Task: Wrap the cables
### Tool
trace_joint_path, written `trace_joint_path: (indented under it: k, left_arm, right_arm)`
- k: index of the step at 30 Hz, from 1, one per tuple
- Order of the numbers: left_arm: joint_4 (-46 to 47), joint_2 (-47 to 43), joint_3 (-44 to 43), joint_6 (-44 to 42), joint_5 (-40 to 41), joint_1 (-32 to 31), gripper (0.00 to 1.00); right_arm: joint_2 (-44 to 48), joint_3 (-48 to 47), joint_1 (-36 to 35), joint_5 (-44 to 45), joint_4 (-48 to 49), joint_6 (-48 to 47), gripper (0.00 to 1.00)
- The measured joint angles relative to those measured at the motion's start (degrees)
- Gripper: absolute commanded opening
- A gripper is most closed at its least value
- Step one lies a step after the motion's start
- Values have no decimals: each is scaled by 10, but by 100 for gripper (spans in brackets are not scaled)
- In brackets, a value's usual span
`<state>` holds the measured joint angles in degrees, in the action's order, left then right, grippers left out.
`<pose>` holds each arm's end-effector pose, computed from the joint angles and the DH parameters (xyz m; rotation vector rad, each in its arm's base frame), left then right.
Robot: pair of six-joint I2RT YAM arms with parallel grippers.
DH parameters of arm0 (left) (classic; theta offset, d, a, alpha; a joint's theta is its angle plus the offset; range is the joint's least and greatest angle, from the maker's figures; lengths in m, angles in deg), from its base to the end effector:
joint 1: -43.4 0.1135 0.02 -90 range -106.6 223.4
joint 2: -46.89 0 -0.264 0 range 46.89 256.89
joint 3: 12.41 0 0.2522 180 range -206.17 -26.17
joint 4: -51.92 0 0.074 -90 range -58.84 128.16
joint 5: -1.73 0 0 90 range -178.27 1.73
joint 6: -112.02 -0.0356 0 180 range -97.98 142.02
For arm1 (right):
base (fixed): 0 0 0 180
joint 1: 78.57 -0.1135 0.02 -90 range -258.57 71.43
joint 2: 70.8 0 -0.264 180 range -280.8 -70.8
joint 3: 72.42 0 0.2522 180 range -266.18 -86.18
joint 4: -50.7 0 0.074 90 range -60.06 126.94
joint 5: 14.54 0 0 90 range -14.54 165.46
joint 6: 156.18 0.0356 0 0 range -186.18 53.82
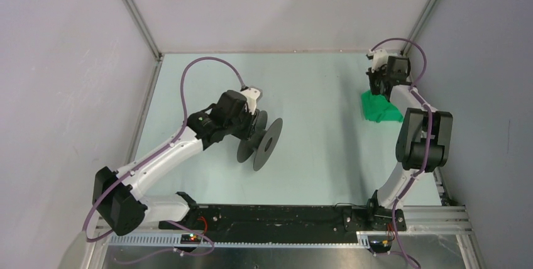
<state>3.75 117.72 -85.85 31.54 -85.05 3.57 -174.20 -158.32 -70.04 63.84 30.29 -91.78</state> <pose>0.2024 -0.1662 0.2961 0.5988 2.3160 -0.3468 0.4042 -0.0534 0.2276 -0.4378 2.1749 -0.1022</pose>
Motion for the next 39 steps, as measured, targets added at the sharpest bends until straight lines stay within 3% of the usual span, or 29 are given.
trace_joint_path:
  k: [7,15,22,29,35,39]
  left_arm:
    - [0,-10,0,0,-1,0,53]
    - [0,-33,0,0,-5,0,60]
    - [0,-50,0,0,-7,0,63]
    - [0,-78,0,1,0,0,64]
    - [3,-107,0,10,14,0,64]
    - [19,-136,5,10,16,0,64]
  right_arm:
    - [57,0,-7,60,-48,5,0]
    - [279,-8,-43,68,-60,38,0]
    - [424,-23,-79,40,9,94,0]
    - [469,-23,-147,9,57,119,0]
    - [468,-22,-221,-11,39,130,0]
    - [490,40,-280,-18,39,149,0]
